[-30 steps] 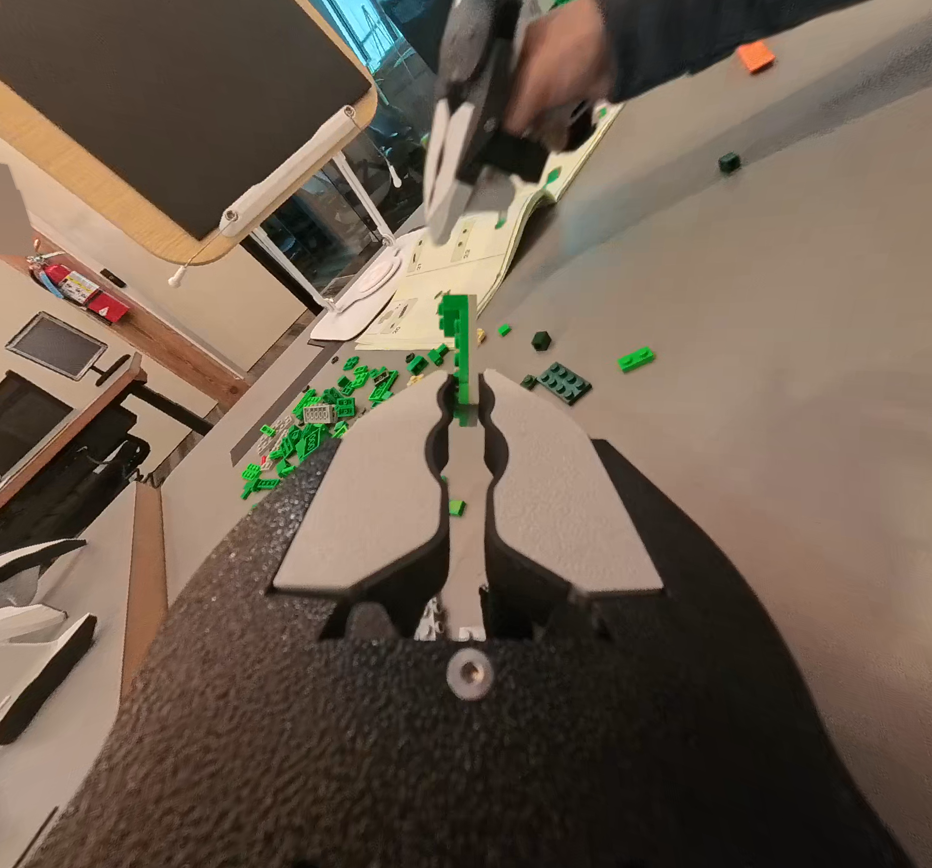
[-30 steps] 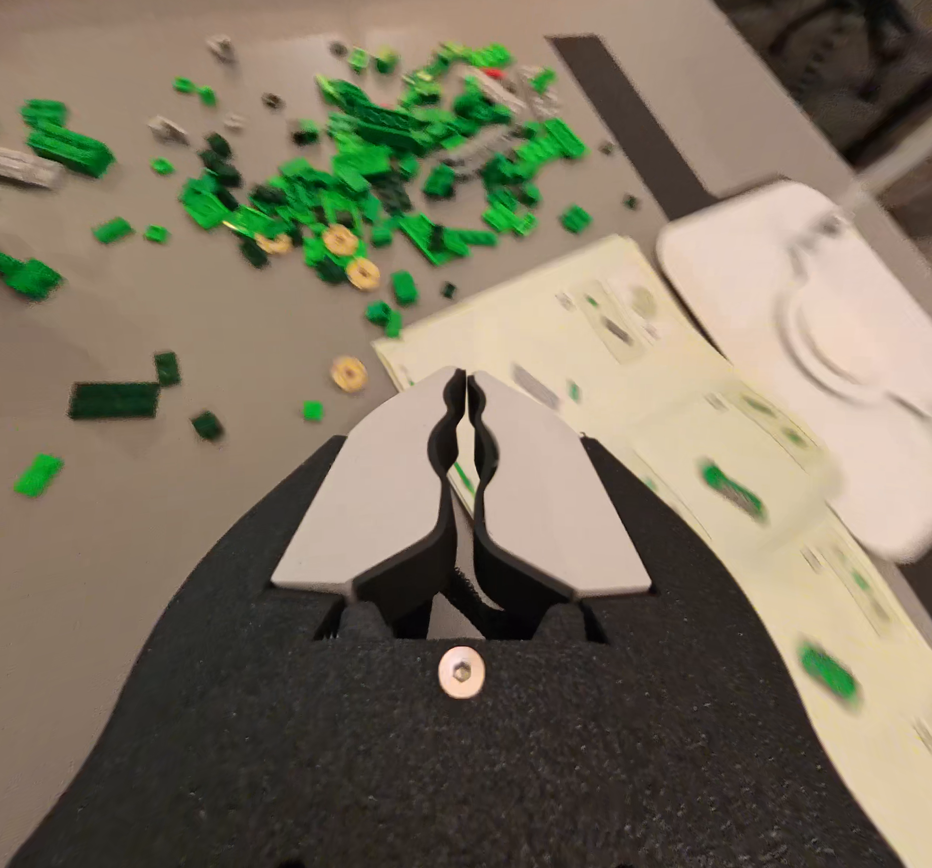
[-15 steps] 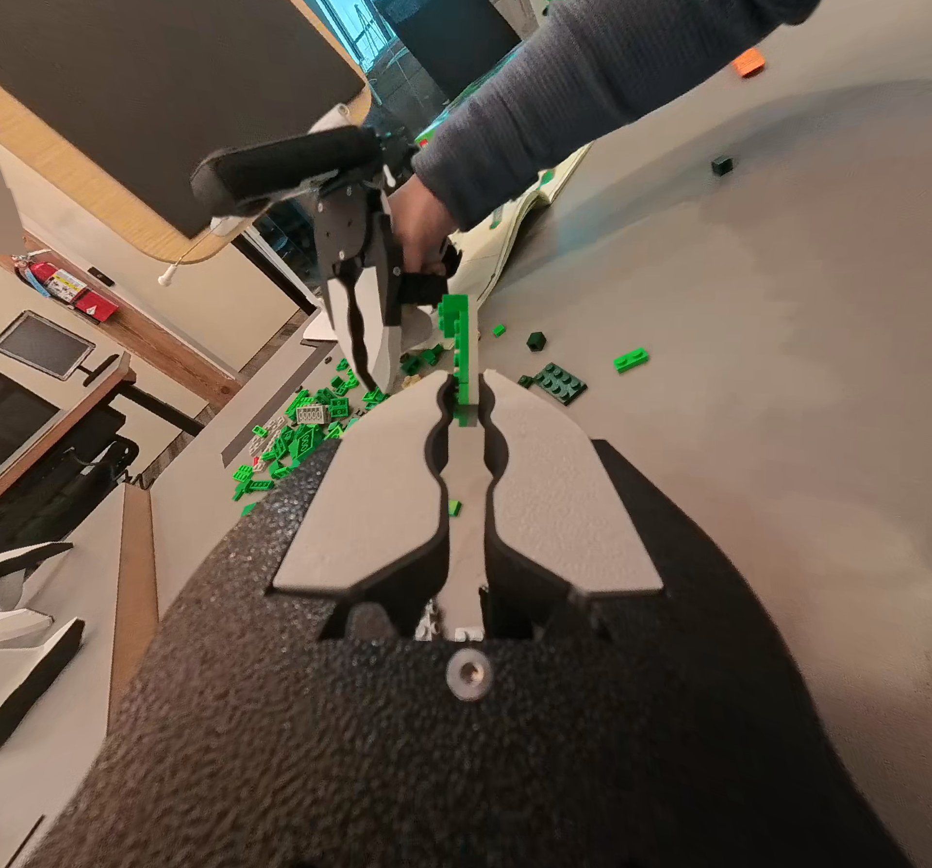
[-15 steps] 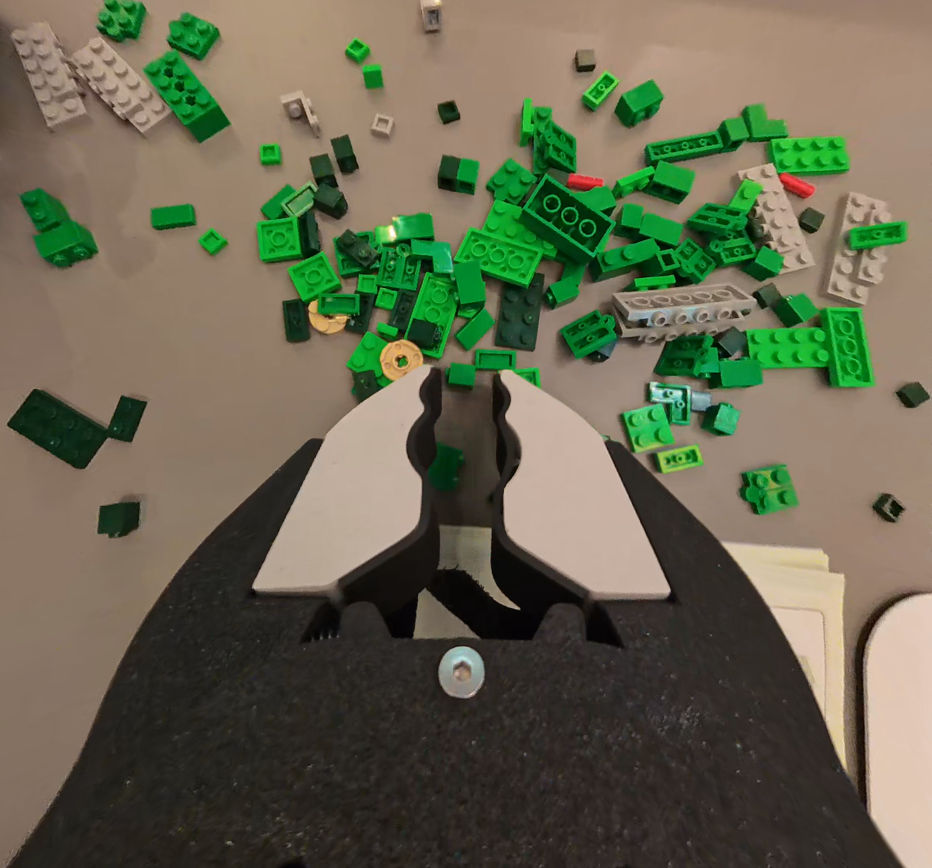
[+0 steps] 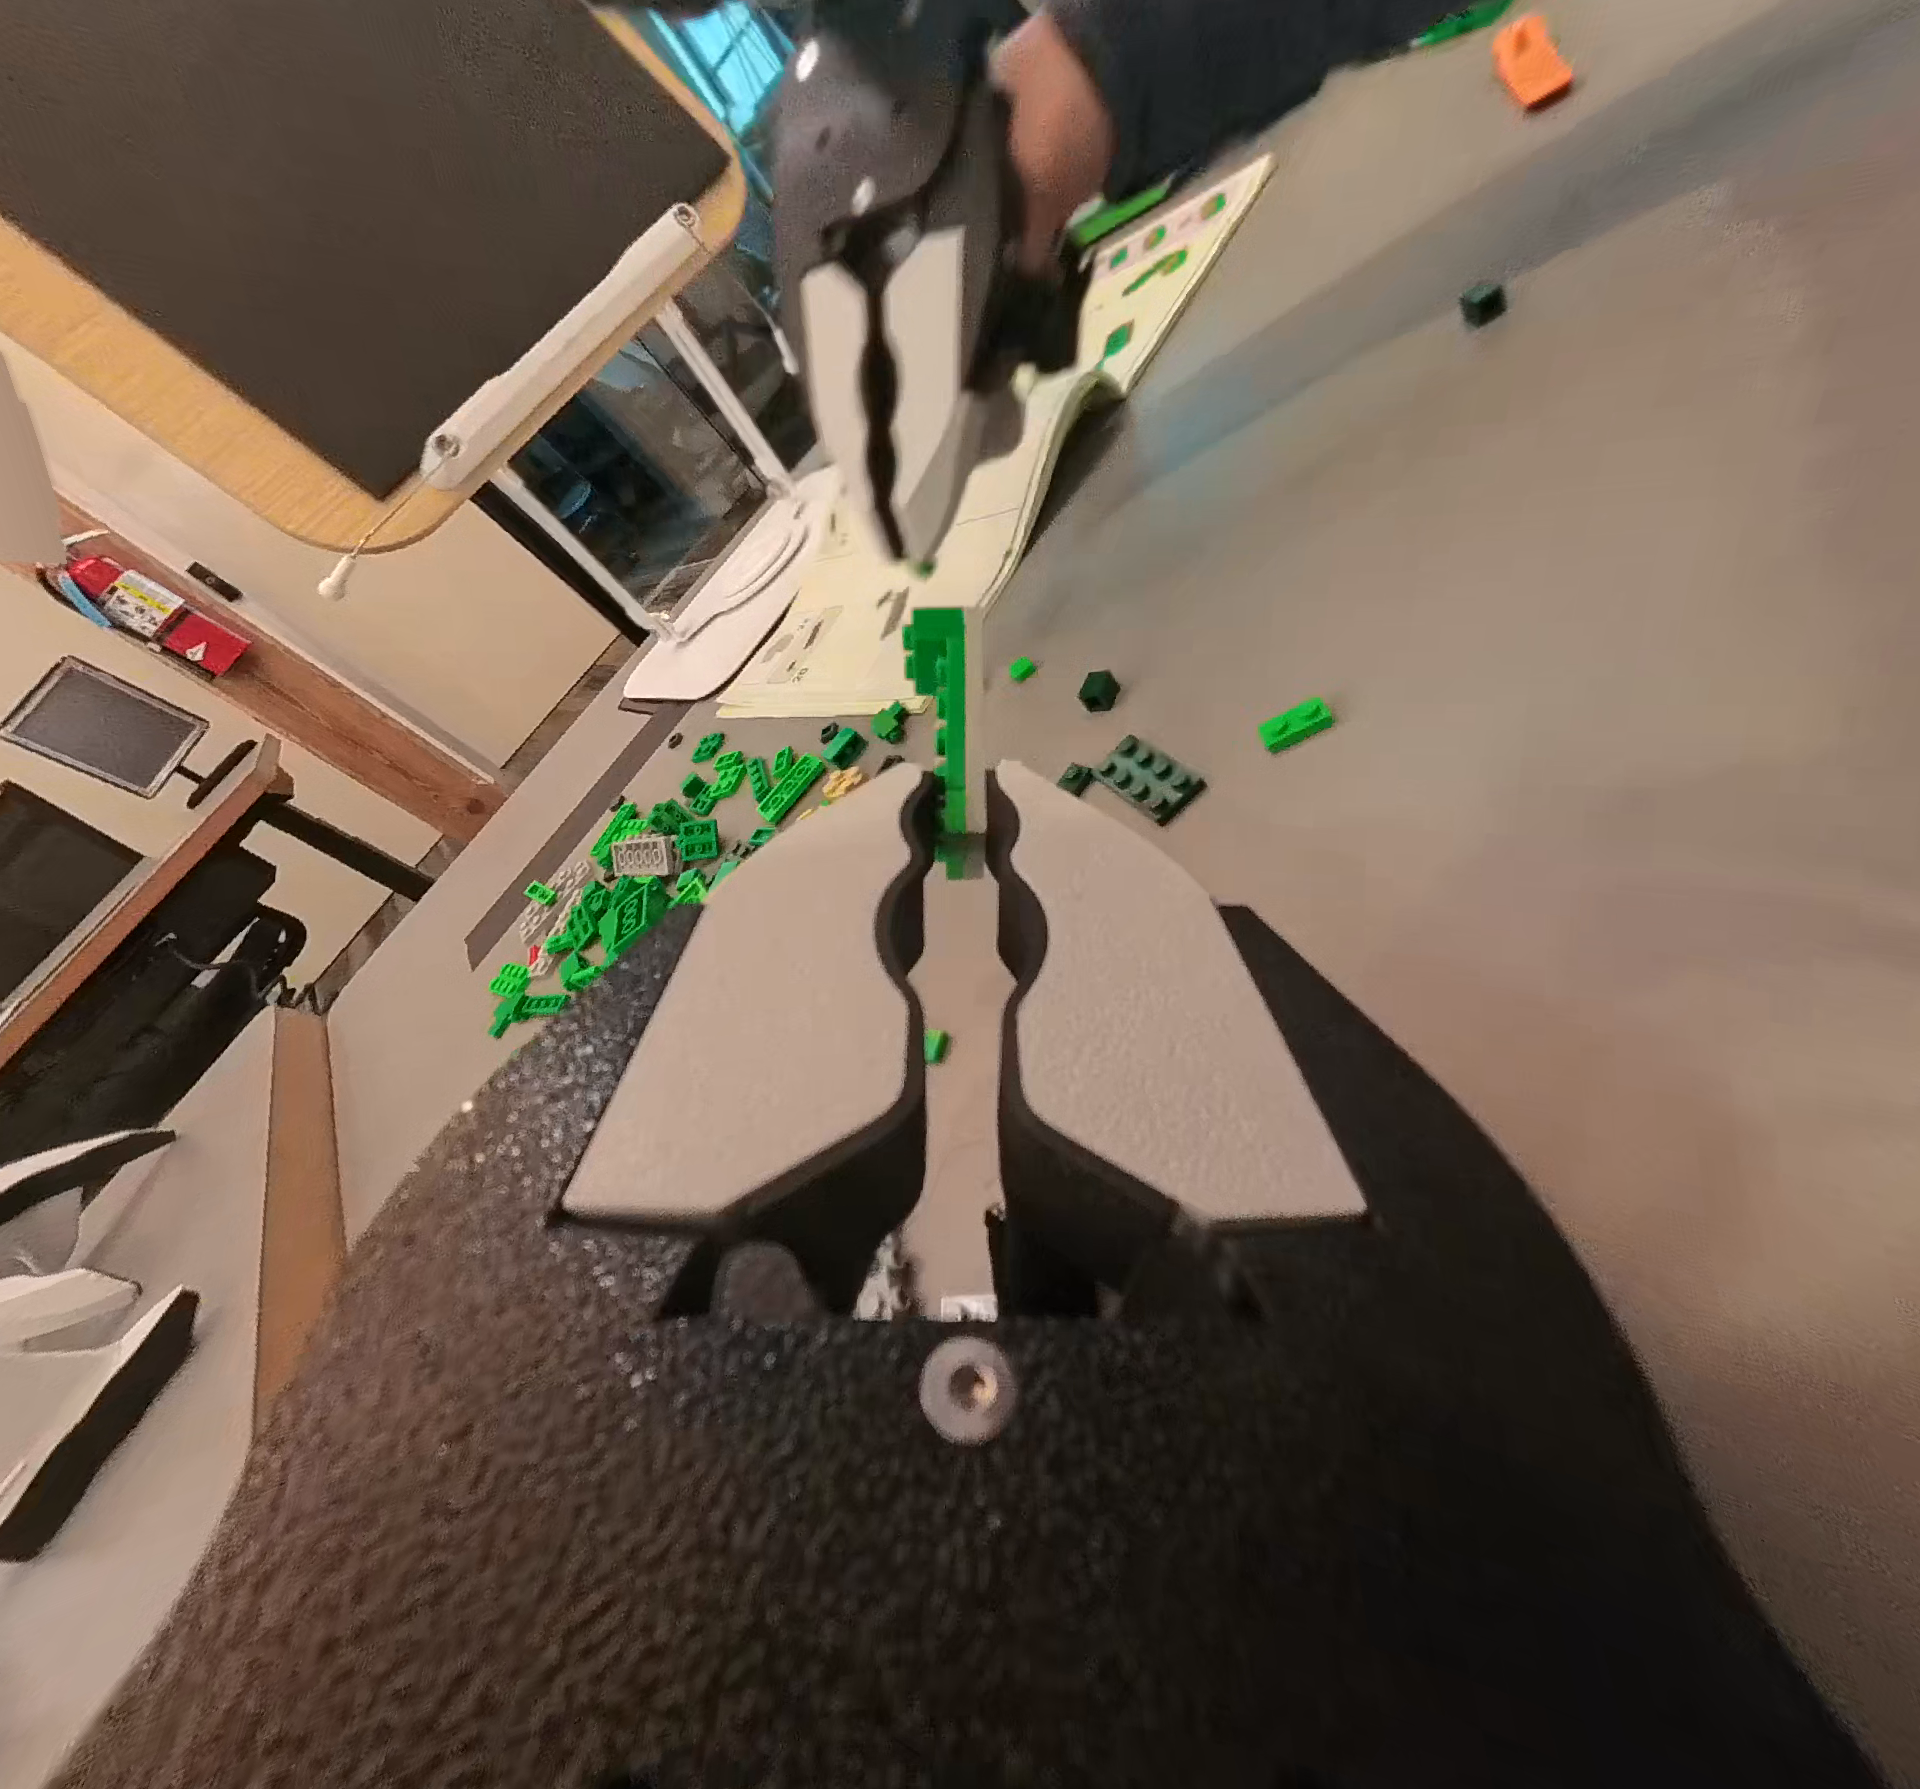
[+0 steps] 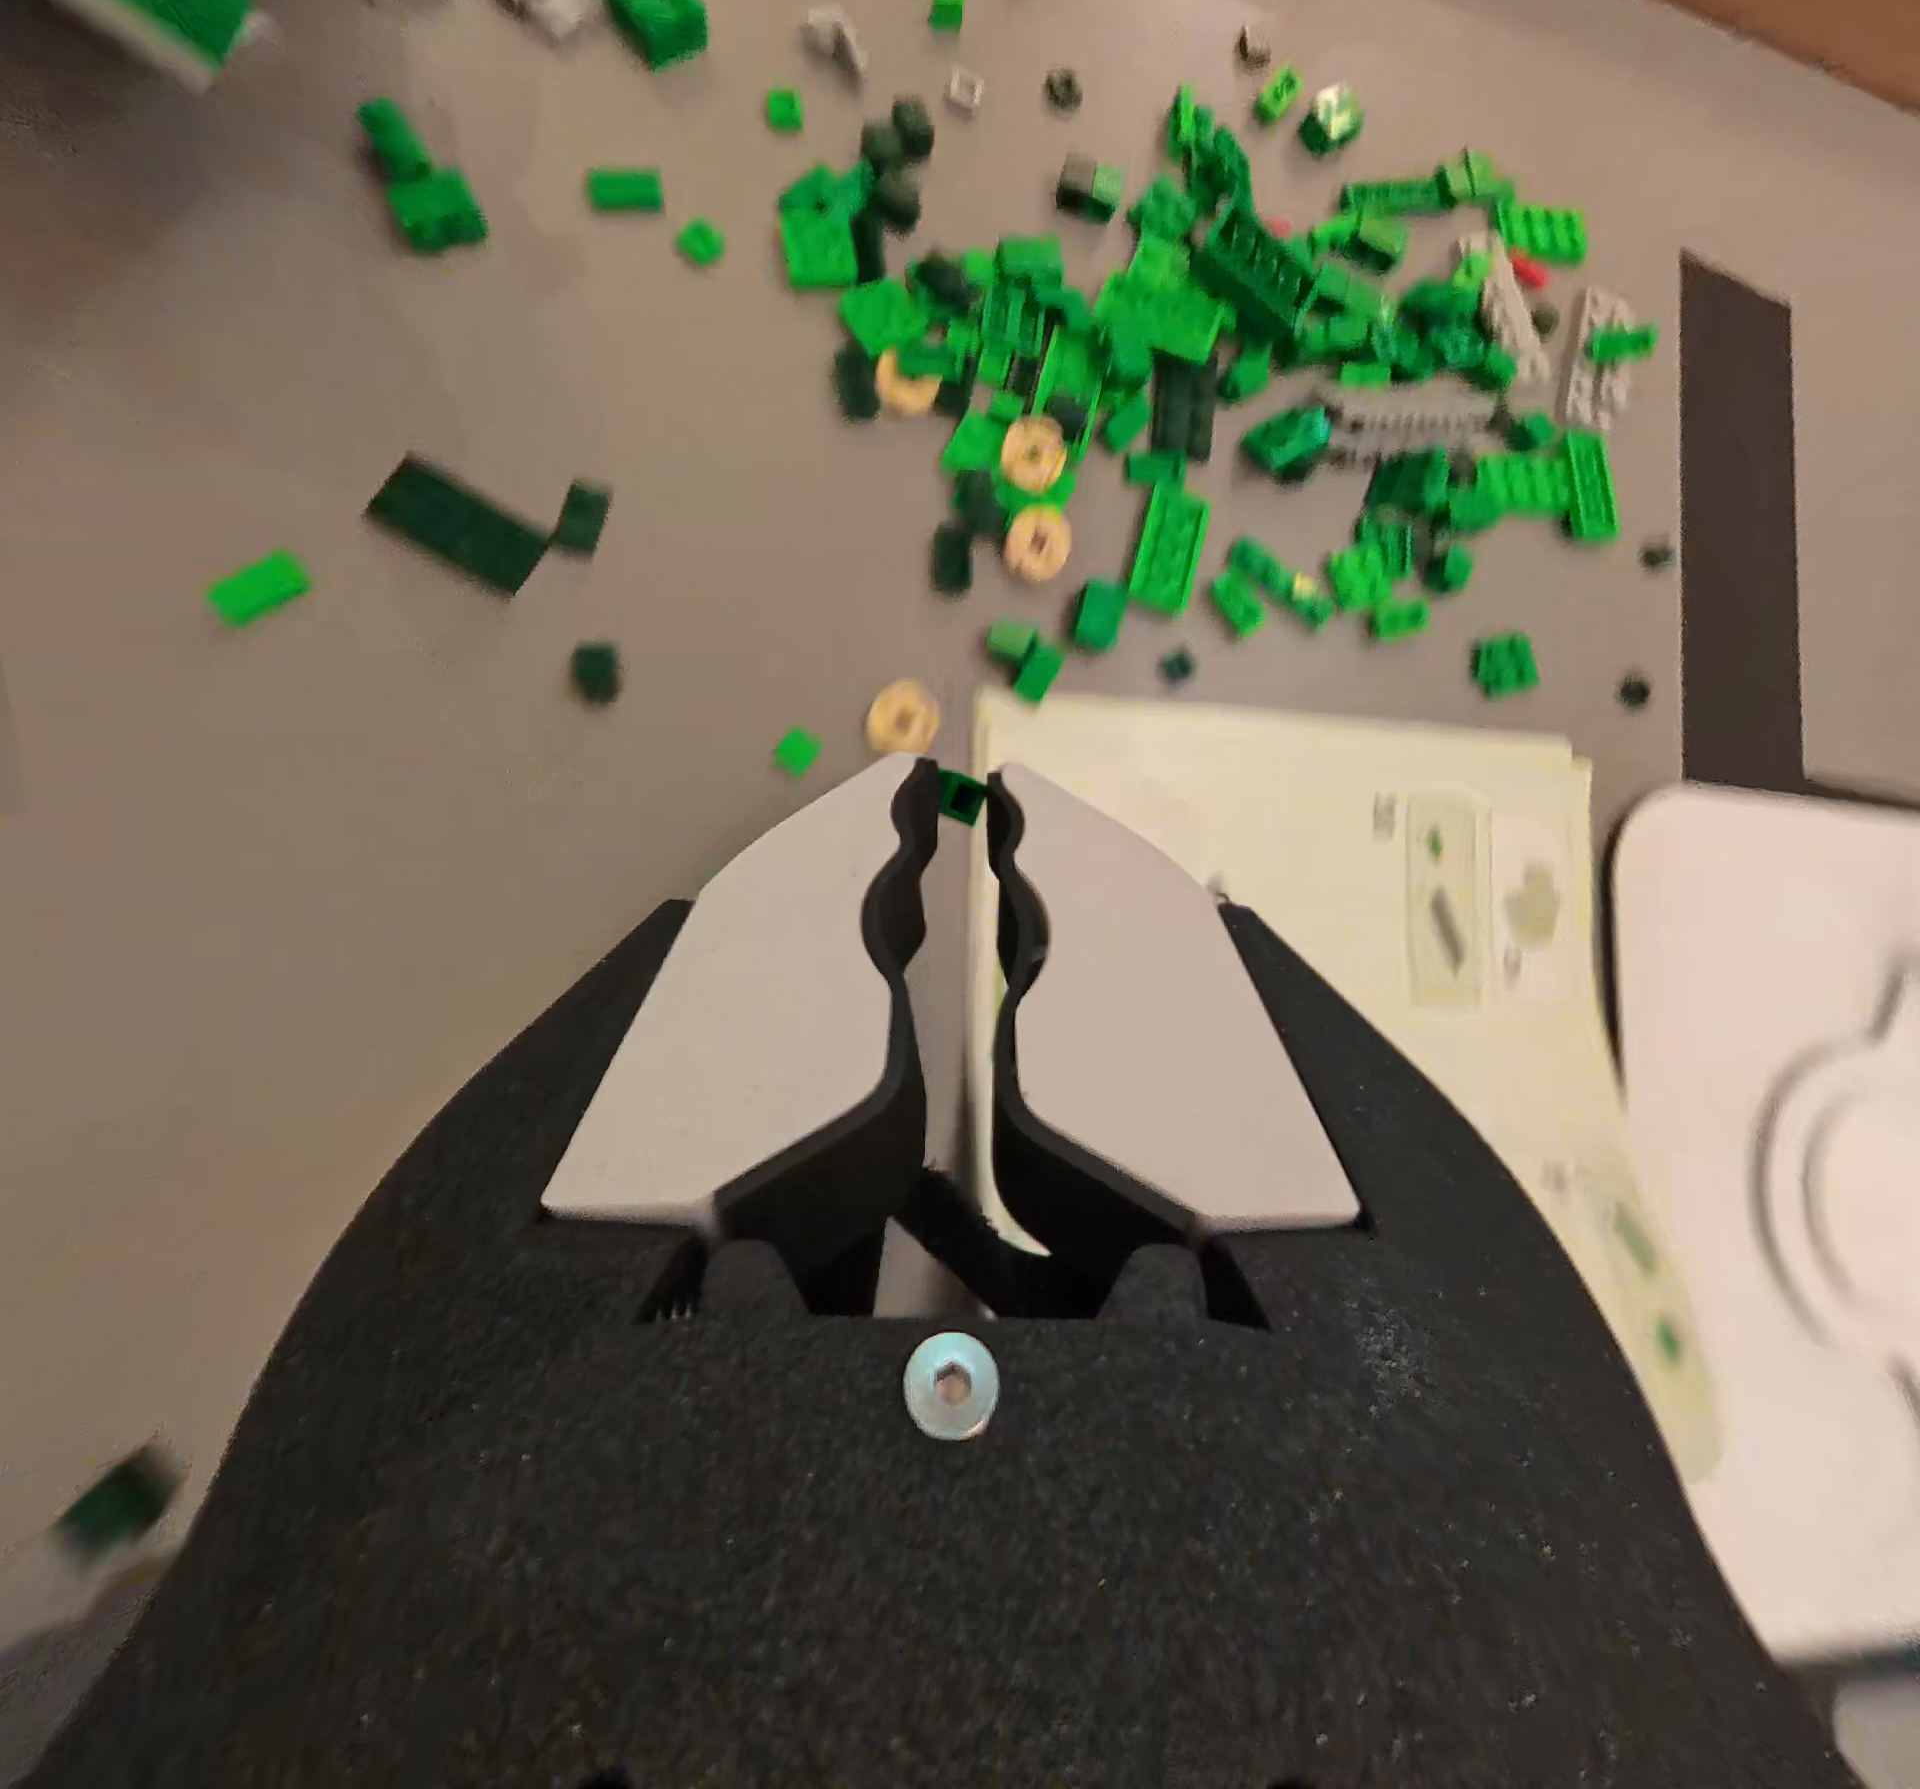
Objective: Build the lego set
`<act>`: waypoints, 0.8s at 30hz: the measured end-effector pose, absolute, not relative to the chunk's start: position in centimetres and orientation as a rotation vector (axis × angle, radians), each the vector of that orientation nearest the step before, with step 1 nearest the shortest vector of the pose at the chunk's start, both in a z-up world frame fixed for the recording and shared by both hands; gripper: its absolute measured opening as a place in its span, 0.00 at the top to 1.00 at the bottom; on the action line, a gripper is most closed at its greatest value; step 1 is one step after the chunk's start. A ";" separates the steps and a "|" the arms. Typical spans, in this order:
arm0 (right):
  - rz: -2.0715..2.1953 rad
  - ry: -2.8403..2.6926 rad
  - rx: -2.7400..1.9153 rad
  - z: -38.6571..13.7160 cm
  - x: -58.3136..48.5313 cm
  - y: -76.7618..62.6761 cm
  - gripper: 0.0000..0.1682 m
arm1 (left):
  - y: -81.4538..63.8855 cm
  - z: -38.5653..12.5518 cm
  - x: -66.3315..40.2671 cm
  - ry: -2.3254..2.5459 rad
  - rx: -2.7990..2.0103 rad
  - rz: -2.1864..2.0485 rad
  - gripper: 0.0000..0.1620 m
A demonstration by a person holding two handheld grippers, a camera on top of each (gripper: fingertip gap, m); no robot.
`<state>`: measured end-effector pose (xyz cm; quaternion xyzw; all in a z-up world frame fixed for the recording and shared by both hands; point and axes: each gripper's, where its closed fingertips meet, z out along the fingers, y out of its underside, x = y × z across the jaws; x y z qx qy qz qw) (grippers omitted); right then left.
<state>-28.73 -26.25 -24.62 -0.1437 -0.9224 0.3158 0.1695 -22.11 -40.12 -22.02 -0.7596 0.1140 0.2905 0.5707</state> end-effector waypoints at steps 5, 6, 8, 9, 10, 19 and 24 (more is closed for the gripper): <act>0.844 -2.544 -0.590 -25.7 -22.2 -21.0 0.95 | -39.1 -22.3 -21.6 0.324 -1.798 0.712 0.95; 0.845 -2.515 -0.613 -26.0 -21.3 -20.5 0.95 | -38.7 -22.1 -21.5 0.319 -1.787 0.713 0.95; 0.873 -2.467 -0.648 -26.5 -20.0 -19.9 0.95 | -37.7 -21.6 -21.0 0.311 -1.763 0.696 0.95; 0.902 -2.443 -0.671 -26.7 -19.6 -19.8 0.95 | -37.1 -21.5 -20.8 0.311 -1.757 0.697 0.95; 0.938 -2.416 -0.698 -26.8 -19.4 -19.8 0.95 | -36.4 -21.4 -20.5 0.312 -1.752 0.708 0.95; 1.070 -2.176 -0.790 -25.3 -23.1 -22.5 0.95 | -30.0 -17.7 -17.3 0.276 -1.518 0.729 0.95; 1.149 -2.312 -0.896 -26.5 -26.8 -27.4 0.95 | -33.8 -16.7 -24.1 0.117 -1.512 1.009 0.95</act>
